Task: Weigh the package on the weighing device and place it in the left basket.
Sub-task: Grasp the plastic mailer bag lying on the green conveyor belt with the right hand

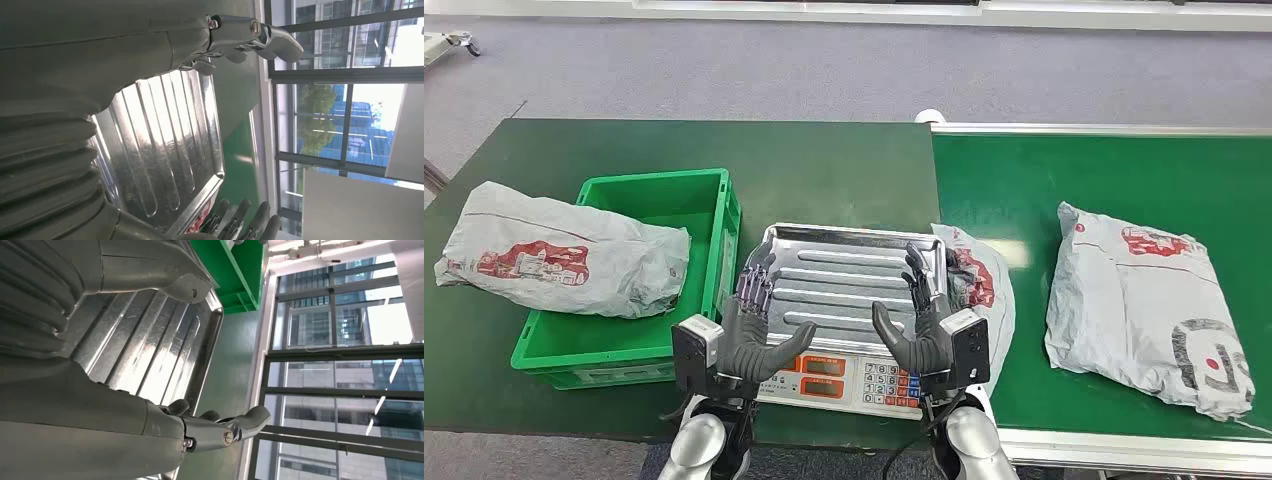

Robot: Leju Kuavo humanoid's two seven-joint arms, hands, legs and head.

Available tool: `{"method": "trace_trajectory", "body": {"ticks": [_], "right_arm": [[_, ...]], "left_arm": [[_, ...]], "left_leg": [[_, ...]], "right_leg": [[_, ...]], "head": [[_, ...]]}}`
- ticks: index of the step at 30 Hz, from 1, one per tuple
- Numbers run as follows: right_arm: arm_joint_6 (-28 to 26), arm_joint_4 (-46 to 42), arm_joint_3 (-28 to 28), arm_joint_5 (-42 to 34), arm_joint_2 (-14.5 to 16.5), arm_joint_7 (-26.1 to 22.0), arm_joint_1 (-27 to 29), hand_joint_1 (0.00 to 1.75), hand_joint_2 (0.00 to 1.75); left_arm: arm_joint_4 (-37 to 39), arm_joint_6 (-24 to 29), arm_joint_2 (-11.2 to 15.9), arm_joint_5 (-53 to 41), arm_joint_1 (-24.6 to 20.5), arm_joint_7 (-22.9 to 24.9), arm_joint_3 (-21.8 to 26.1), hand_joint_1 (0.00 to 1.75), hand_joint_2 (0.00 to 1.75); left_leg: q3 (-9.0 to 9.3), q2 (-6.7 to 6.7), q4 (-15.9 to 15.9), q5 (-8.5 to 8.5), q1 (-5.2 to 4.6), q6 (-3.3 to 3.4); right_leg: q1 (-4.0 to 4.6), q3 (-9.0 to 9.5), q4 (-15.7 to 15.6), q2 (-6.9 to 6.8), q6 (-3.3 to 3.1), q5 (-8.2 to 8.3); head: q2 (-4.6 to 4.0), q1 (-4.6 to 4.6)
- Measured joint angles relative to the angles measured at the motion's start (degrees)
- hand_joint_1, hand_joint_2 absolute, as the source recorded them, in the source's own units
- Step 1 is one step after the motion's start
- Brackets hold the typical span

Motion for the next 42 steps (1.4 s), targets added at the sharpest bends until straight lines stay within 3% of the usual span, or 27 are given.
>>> {"method": "trace_trajectory", "body": {"ticks": [15,21,28,36,42], "right_arm": [[-1.0,0.0,-0.3,1.4,0.0,-0.1,0.1,0.0,1.75],[-8.7,0.0,-3.5,6.4,-0.3,0.3,0.0,0.0,1.75],[-16.7,0.3,-13.6,18.4,-2.1,2.4,-1.4,0.0,1.75],[-29.5,10.9,-25.2,36.1,-7.4,9.3,-8.6,0.0,1.75],[-33.8,28.0,-29.8,49.1,-13.5,20.9,-17.6,0.0,1.75]], "left_arm": [[0.2,-0.4,0.0,-0.3,0.0,0.0,0.0,0.0,1.75],[0.2,-0.4,0.0,-0.3,0.0,0.0,0.0,0.0,1.75],[0.2,-0.4,0.0,-0.4,0.0,0.1,0.1,0.0,1.75],[0.2,-0.7,0.0,-0.3,0.0,0.1,0.1,0.0,1.75],[0.2,-1.2,0.0,0.8,0.0,0.2,0.1,0.0,1.75]], "left_leg": [[0.0,0.0,0.0,0.0,0.0,0.0],[0.0,0.0,0.0,0.0,-0.01,0.0],[-0.01,-0.01,0.0,0.0,-0.08,0.01],[-0.02,-0.01,0.1,0.05,-0.16,0.1],[-0.05,-0.02,0.1,0.11,-0.21,0.2]], "right_leg": [[0.0,-0.01,0.0,0.0,0.0,0.0],[-0.01,0.0,0.0,0.0,0.0,0.0],[-0.1,0.01,0.0,0.0,0.03,0.02],[-0.18,0.01,0.0,0.0,0.14,0.09],[-0.22,0.0,0.0,0.0,0.26,0.17]], "head": [[0.0,0.0],[0.0,0.0],[0.0,0.01],[0.0,0.02],[0.0,0.01]]}}
